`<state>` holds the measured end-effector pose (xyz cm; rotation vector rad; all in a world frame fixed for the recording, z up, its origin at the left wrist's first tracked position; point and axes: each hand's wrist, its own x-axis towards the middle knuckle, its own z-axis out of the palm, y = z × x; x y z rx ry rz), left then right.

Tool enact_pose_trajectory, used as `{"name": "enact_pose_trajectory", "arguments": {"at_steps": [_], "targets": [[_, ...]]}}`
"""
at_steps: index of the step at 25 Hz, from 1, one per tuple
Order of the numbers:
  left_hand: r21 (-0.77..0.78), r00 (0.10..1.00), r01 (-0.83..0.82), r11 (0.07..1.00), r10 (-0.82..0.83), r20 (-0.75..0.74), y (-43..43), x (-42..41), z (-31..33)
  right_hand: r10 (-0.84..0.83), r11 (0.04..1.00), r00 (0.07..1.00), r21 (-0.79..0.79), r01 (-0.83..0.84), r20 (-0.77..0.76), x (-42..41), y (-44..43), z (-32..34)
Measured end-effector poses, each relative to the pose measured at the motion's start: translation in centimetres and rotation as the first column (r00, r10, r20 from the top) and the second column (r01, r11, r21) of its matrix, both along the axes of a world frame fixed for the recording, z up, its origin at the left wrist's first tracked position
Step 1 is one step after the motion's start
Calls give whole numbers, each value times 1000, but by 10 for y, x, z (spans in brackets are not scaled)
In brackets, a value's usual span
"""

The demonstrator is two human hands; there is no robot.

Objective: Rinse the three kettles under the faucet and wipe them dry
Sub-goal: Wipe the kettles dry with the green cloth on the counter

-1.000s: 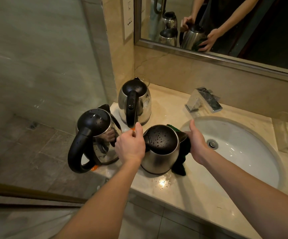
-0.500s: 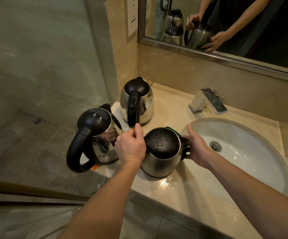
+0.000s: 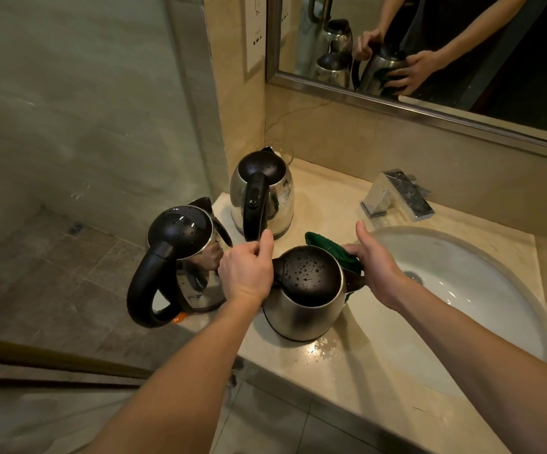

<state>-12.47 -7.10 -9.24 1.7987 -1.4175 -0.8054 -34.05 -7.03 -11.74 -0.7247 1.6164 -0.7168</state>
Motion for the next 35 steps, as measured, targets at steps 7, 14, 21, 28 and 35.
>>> {"name": "enact_pose_trajectory", "arguments": {"at_steps": [7,14,21,28,35], "targets": [[-1,998,-4,1000,4,62,-3,-1,0,45,993,999,106,-45,10,6,-4,-20],[-10,993,5,1000,-4,118,-6,-3,-3,143,987,990,66,-143,11,4,-5,0],[-53,994,37,998,-32,102,-8,-3,-7,214,977,976,-3,-214,-41,10,-15,9],[-99,996,80,992,-74,57,-13,-4,-12,346,934,937,118,-338,-54,17,-26,8],[-92,992,119,989,-116,44,-17,-7,-14,314,948,949,39,-315,16,6,-17,8]]}}
